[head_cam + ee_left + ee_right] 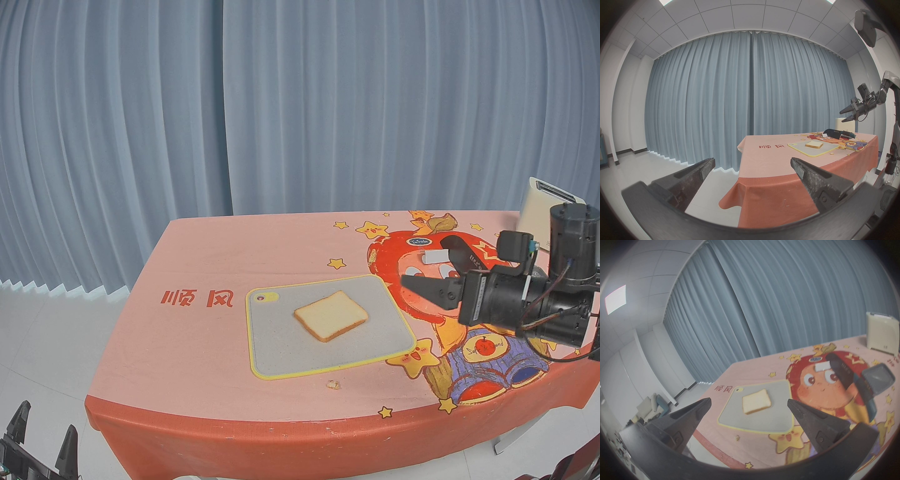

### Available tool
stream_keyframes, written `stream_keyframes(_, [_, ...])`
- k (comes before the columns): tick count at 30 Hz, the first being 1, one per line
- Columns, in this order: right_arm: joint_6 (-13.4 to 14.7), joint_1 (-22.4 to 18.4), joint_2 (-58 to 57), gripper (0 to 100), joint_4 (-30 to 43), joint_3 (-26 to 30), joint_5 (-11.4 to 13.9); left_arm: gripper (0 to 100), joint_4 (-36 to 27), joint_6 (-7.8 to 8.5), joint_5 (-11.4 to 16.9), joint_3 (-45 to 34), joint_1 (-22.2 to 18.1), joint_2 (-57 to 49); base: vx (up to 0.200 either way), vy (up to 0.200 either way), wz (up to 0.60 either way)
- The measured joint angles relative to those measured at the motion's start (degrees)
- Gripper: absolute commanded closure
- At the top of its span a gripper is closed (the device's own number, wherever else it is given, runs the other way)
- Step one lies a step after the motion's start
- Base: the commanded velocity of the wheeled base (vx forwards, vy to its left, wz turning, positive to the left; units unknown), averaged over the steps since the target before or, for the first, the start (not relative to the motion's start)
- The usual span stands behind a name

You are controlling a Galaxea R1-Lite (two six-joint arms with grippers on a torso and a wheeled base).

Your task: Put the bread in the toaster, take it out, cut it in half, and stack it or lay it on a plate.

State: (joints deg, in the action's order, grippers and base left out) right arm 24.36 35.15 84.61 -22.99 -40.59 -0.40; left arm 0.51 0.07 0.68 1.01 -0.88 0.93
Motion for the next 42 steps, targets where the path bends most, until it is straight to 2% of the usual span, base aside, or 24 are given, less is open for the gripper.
stream_keyframes(4, [-3.84, -3.67, -3.74, 0, 0.44, 0.88, -0.02, 0, -0.02, 0.02, 0.0, 0.0, 0.0, 0.0, 0.0, 0.0, 0.0])
stream_keyframes(11, [-8.57, -9.29, -6.75, 0, 0.01, 3.61, -0.93, 0, 0.0, 0.02, 0.02, 0.0, 0.04, 0.0, 0.0, 0.0, 0.0])
stream_keyframes(16, [-13.45, -16.15, -7.77, 0, -1.63, 6.01, -2.46, 0, 0.0, 0.02, 0.02, 0.0, 0.0, 0.0, 0.0, 0.0, 0.0])
stream_keyframes(19, [-15.12, -19.1, -9.01, 0, -3.96, 7.69, -2.77, 0, -0.05, 0.02, -0.02, 0.0, 0.0, 0.0, 0.0, 0.0, 0.0])
stream_keyframes(26, [-16.46, -20.93, -10.86, 0, -4.86, 9.86, -2.19, 0, -0.38, 0.09, -0.09, 0.0, 0.06, 0.0, 0.0, 0.0, 0.0])
stream_keyframes(42, [-19.11, -21.04, -11.54, 0, -4.95, 11.57, -2.19, 0, -0.44, 0.09, -0.06, 0.0, 0.11, 0.0, 0.0, 0.0, 0.0])
